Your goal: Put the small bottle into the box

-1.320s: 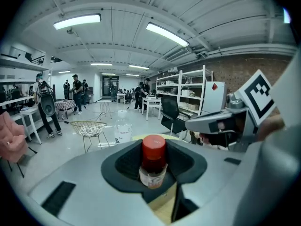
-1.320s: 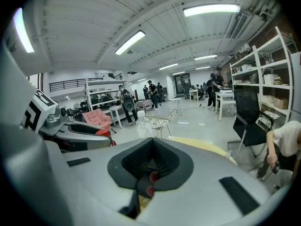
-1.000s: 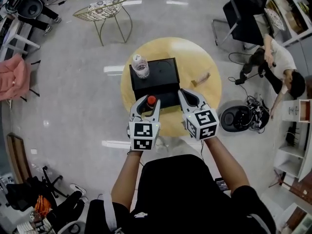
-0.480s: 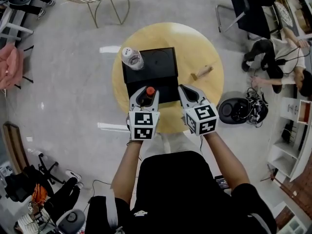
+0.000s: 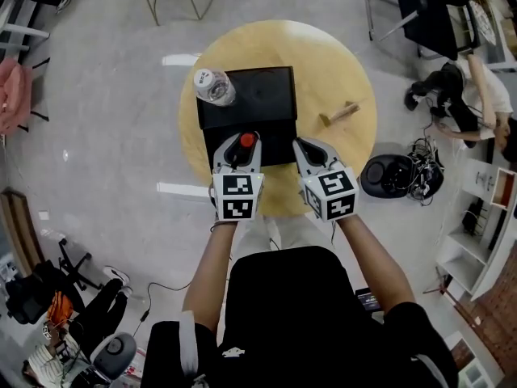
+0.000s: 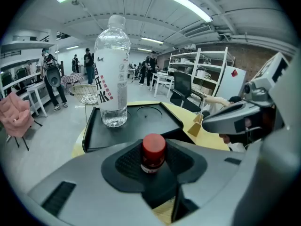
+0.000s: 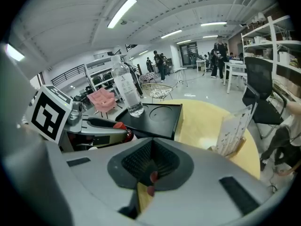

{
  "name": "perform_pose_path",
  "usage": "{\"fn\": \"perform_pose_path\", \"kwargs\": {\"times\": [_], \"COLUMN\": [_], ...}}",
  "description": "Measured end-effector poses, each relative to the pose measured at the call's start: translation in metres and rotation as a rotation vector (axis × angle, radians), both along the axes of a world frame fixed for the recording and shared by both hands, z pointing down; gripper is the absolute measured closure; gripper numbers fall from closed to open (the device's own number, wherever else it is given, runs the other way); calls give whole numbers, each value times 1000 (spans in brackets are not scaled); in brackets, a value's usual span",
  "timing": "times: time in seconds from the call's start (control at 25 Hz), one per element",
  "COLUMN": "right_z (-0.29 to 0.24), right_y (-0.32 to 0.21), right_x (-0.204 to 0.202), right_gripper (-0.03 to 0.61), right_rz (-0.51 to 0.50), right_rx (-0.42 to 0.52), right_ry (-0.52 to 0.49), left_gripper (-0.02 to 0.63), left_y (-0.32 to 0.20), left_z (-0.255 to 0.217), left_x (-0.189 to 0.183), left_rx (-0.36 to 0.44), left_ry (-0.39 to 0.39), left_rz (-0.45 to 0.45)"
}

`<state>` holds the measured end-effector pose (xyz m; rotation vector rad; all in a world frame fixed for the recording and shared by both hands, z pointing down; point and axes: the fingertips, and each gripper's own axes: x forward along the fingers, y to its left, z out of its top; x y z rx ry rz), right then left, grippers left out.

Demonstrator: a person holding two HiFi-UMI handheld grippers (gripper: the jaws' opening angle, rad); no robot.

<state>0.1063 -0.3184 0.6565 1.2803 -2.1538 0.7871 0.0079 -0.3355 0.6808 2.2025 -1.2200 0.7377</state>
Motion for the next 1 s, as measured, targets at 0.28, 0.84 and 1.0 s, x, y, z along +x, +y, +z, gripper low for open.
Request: {"fn": "perform_pose_path", "kwargs": {"times": [0.28,0.84,1.0], "right_z": [12,20,22], "right_y": [0,-1,-1], "right_x": [2,12,12], "right_gripper": [580,580,580], "right_rz": [-4,19,21], "right_rx": [-24,-43,-47], "right_ry": [4,18,21], "left_gripper": [463,462,462], "left_y": [-3,-2,1], "left_z": [10,14,16], "left_x": [3,9,16], "left_rx": [0,48,47], "left_ry": [-5,-15,-11], "left_rz": [-6,27,48]}}
